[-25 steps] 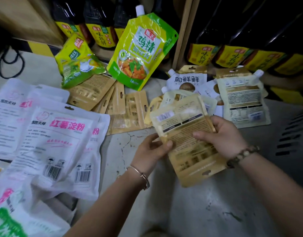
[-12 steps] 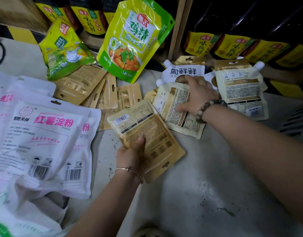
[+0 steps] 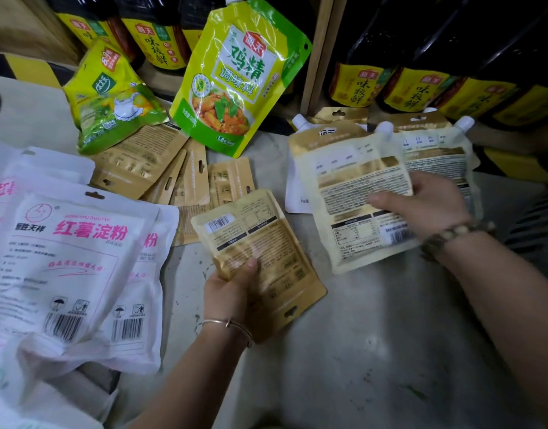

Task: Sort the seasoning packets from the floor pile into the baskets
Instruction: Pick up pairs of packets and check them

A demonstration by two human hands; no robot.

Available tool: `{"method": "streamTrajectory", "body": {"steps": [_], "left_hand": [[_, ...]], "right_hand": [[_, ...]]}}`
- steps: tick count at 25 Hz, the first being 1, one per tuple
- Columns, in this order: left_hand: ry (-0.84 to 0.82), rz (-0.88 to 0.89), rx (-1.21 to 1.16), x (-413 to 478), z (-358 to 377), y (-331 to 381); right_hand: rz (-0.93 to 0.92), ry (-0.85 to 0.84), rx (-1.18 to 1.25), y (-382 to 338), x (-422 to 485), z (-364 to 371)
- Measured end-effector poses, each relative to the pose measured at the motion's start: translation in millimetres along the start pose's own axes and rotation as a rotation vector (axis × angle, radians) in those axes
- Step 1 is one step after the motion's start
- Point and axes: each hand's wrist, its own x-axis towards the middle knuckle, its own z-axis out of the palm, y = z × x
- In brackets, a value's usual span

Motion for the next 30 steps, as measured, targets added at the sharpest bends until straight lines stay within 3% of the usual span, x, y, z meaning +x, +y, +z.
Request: {"method": "streamTrajectory", "body": {"steps": [2,6,10,13,15,19,21,27,30], "left_hand": [[-0.07,0.003,0.002,-4,4,2],[-0.258,-0.026,-0.098,-17,23,6],[-0.308,-0.067,-0.066,-22,38,8],[-0.312,-0.036,-0.001,-15,43,9],[-0.323,-0.021,-0.029,-9,48,12],[-0.336,0.023,-0.082,4,63,17],[-0.35,0.037,-0.064,6,67,16],[-0.35,0.007,-0.043,9,66,8],[-0.337,0.019,-0.018,12,62,9]], "right_hand": [[0.043,-0.041,0.165,1,-21,-9],[0.078,-0.148,0.147,5,-44,24],[0.144,-0.174,0.238,10,-55,53],[0.091,-0.202,0.205,13,-49,52],[0.086,-0.055,0.167,12,-26,41],[0.111,0.416,0.022,17,46,3],[0.169,0.522,-0.112,29,74,-17],[0.437,0.311,-0.126,49,88,-30],[0.379,0.35,-0.129,49,77,-19]]}}
